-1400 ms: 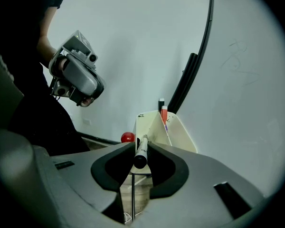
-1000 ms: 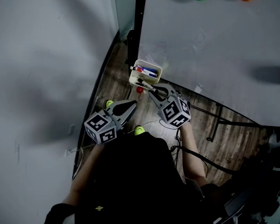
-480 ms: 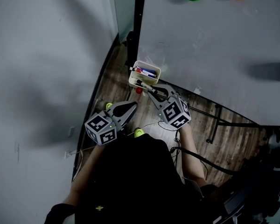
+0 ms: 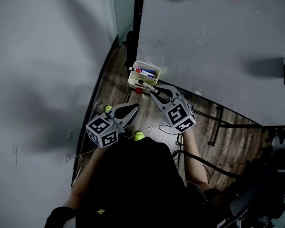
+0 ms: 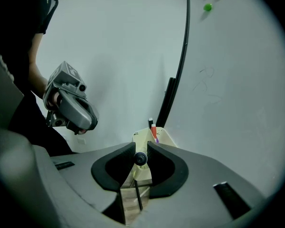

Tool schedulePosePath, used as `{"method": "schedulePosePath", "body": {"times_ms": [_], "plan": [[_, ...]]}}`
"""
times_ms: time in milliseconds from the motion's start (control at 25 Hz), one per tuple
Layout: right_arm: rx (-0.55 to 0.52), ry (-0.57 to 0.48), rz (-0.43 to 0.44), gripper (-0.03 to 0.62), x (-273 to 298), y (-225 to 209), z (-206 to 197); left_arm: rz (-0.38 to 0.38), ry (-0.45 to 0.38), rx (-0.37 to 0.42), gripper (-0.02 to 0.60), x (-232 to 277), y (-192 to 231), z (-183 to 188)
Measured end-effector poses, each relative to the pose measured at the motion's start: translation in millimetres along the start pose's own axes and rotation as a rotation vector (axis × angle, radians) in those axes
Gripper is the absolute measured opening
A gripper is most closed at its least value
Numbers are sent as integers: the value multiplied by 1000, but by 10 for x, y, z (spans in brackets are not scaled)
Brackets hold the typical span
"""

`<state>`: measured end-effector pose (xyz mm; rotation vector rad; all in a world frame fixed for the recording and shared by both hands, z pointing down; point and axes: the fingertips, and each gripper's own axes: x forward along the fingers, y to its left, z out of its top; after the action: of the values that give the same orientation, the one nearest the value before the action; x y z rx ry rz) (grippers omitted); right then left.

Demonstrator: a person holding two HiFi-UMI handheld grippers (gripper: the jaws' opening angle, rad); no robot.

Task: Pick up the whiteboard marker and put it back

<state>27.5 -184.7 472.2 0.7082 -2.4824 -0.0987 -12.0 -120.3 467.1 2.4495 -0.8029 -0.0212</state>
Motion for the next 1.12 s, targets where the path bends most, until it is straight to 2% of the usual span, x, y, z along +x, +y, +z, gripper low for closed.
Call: {"method": "schedulePosePath", "body": {"times_ms": [440, 1120], "plan": [[15, -61, -26, 75, -258, 2, 245, -5, 5, 41, 21, 68, -47, 46], [-6, -79, -53, 75, -482, 8, 363, 26, -41, 42, 21, 114, -3, 77]]}}
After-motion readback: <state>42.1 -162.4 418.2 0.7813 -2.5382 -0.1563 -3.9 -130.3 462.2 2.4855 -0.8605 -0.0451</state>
